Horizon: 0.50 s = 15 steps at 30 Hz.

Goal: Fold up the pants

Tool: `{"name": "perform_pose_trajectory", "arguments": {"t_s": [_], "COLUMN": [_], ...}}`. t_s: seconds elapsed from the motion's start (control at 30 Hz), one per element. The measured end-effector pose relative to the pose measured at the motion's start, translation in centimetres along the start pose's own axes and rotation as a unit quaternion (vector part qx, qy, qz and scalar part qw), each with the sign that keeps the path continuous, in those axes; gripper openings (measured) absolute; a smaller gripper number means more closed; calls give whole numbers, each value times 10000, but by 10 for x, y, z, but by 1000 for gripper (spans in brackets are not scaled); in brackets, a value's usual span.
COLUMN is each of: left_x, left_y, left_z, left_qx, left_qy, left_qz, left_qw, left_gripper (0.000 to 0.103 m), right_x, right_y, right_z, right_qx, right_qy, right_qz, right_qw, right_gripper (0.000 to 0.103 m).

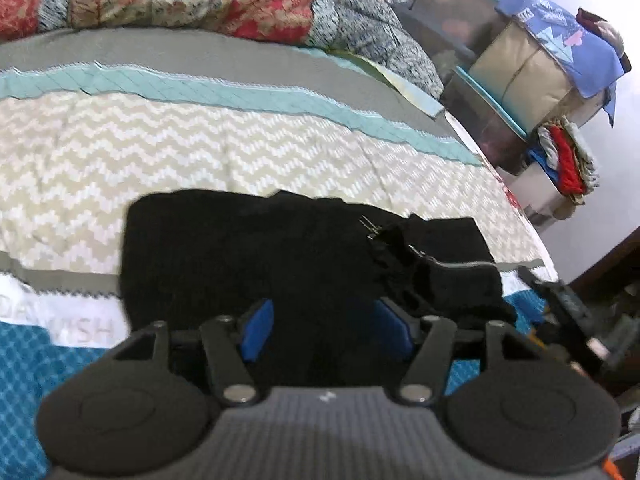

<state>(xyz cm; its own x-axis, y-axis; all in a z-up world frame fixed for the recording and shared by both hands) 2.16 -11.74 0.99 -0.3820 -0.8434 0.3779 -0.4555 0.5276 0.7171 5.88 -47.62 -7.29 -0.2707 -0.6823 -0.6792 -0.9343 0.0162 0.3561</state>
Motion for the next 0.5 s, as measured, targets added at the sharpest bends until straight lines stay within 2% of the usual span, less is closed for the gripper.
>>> {"name": "perform_pose_trajectory", "arguments": {"t_s": [0.03,0.07,0.1,0.13,0.2,0.27,0.3,0.33,0.4,0.5], "left_x": [5,10,14,21,32,46,55,65,87,119], "left_y": [-4,-7,-10,-12,-14,-18,-21,-23,-27,-38], "left_z": [0,0,-1,-3,-7,-17,-25,-33,-49,-63], "left_qx": [-44,-77,-104,-130,-159,-159,-160,-164,-102,-61], "left_qy": [-22,-63,-121,-201,-346,-489,-581,-676,-853,-1259], "left_qz": [32,51,60,65,81,111,140,186,303,396], "left_qw": [10000,9999,9999,9997,9992,9986,9981,9974,9958,9912], "left_gripper": [58,58,58,58,58,60,65,76,94,103], "right_x": [6,8,7,4,-12,-39,-55,-73,-106,-146], "right_y": [-9,-15,-20,-23,-15,0,9,14,25,35], "right_z": [3,8,15,23,26,25,26,31,46,76], "right_qx": [-137,-296,-529,-708,-599,-437,-341,-281,-247,-75], "right_qy": [-73,-125,-166,-140,151,454,773,1159,1833,2852], "right_qz": [2,5,-45,-24,42,-190,-284,-372,-555,-623], "right_qw": [9999,9995,9985,9974,9981,9978,9960,9922,9812,9564], "right_gripper": [81,75,64,34,22,21,21,21,21,21]}}
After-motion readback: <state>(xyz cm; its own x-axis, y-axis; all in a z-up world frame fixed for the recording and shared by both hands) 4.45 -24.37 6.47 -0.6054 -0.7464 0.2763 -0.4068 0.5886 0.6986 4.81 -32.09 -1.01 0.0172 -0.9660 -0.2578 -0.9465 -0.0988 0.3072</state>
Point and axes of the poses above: each gripper's, at about its wrist camera, not at the fingertips, and y roughly against the way its jaws point, x to its right, z to its underside, the point moved 8 cm from there along -y, roughly the way its jaws point, and after that the axes turned 5 degrees about -y, right-handed, at the moved point
